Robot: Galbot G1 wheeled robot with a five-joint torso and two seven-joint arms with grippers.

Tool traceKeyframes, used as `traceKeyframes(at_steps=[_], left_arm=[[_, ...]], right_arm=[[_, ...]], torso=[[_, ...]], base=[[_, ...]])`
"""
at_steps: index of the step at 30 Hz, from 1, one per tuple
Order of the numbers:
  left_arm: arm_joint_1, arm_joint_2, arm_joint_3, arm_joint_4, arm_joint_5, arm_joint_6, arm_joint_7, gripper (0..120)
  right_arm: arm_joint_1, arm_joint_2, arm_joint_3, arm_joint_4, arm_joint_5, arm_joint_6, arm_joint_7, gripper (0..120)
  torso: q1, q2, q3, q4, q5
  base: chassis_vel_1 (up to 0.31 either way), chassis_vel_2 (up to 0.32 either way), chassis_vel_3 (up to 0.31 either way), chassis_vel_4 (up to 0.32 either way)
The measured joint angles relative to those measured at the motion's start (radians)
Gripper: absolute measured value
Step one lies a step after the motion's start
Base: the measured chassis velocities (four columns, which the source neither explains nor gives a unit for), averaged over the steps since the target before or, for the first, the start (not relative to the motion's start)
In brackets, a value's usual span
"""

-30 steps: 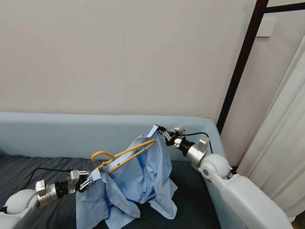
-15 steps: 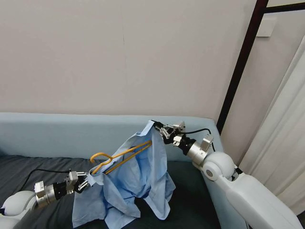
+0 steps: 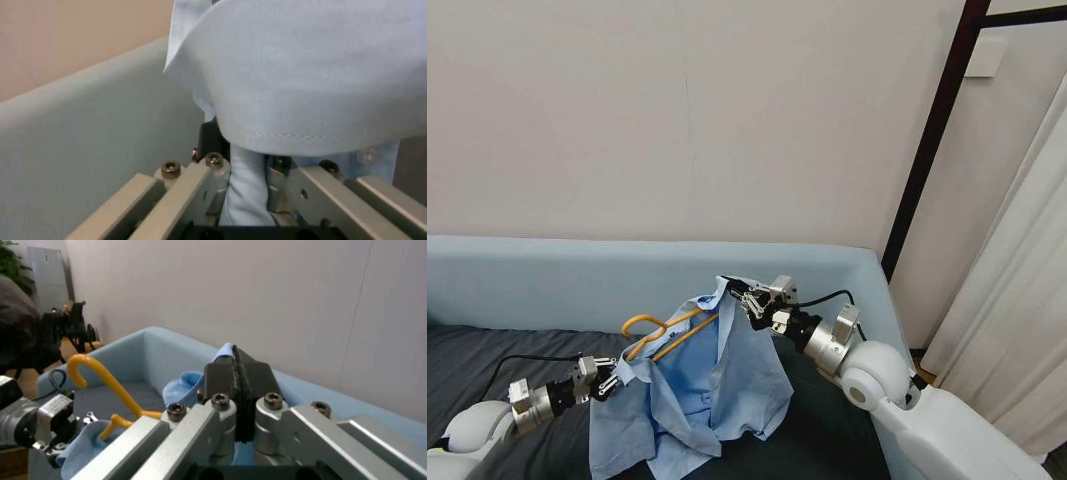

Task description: Pick up the clothes from the sofa and hang them on the clothes hanger.

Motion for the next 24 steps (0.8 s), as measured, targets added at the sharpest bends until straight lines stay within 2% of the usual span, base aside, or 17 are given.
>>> traceKeyframes(at_steps=[5,9,11,18,24], left_arm=[[0.0,0.001,-0.001,-0.005,-0.002,0.003,-0.004,1],[0.001,-0.029,0.02,-0.017,0.014,0.008,-0.016,1],[-0.003,-0.045,0.029,-0.017,0.021,0.009,-0.022,1],[-0.011,-0.061,0.038,-0.029,0.02,0.01,-0.029,1],[0.007,-0.039,0.025,-0.06,-0.004,0.01,-0.021,1]], right_arm=[[-0.011,0.0,-0.008,0.018,0.045,0.008,-0.016,0],[-0.036,0.007,-0.068,0.037,0.114,0.099,-0.115,0],[-0.052,0.014,-0.098,0.032,0.098,0.14,-0.154,0],[-0.081,0.036,-0.16,-0.023,-0.006,0.178,-0.159,0],[-0.099,0.046,-0.168,-0.061,-0.081,0.168,-0.075,0]], torso=[[0.0,0.0,0.0,0.0,-0.0002],[0.0,0.0,0.0,0.0,-0.0004],[0.0,0.0,0.0,0.0,-0.0003],[0.0,0.0,0.0,0.0,0.0],[0.0,0.0,0.0,0.0,0.0]], base=[[0.0,0.0,0.0,0.0],[0.0,0.0,0.0,0.0],[0.0,0.0,0.0,0.0],[0.0,0.0,0.0,0.0],[0.0,0.0,0.0,0.0]])
